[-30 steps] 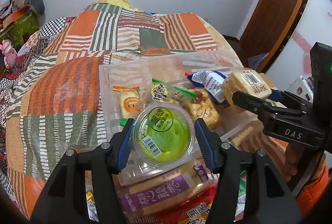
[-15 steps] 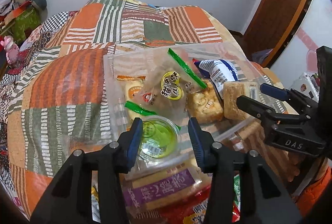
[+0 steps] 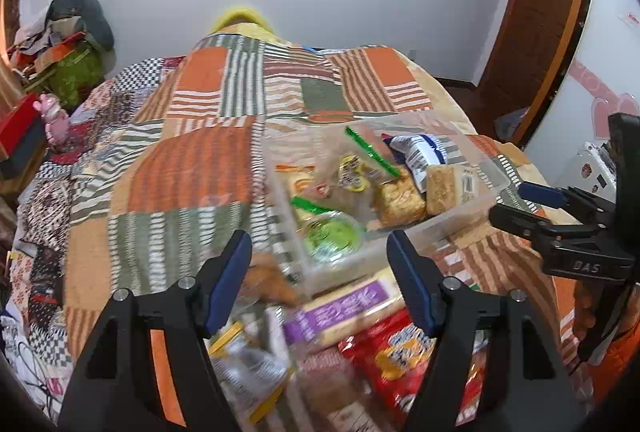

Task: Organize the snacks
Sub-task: 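Move both tools back over the remaining snacks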

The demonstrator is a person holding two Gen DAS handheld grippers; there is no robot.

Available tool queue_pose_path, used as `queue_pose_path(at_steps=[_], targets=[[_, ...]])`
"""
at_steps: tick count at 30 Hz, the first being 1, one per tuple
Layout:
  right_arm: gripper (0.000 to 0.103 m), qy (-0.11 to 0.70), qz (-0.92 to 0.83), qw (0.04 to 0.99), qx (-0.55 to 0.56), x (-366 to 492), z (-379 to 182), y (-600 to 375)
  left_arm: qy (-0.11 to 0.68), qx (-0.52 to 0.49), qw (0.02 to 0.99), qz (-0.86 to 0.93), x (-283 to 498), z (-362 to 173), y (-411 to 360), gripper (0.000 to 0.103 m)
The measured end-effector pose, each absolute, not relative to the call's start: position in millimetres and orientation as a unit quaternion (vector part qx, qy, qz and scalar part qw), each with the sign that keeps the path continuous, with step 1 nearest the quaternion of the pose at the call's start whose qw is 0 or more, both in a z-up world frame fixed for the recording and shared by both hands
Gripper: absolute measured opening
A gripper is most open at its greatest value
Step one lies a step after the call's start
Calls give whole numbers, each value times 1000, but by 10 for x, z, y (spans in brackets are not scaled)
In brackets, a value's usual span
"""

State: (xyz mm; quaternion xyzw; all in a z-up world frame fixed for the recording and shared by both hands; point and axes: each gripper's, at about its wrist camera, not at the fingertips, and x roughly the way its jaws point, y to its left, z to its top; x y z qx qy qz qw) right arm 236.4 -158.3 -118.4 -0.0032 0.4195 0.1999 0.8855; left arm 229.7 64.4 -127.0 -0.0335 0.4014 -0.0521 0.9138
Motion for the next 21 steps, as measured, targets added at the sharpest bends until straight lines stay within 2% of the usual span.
queue_pose_path(at_steps=[8, 21], targets=[[82, 428, 209, 879, -8, 2065, -1254, -1523, 422, -39, 905, -20, 1980, -1427, 936, 78], [82, 484, 202, 851, -18, 1878, -1661, -1393, 492, -69, 867, 19, 1851, -2213, 1242, 79]])
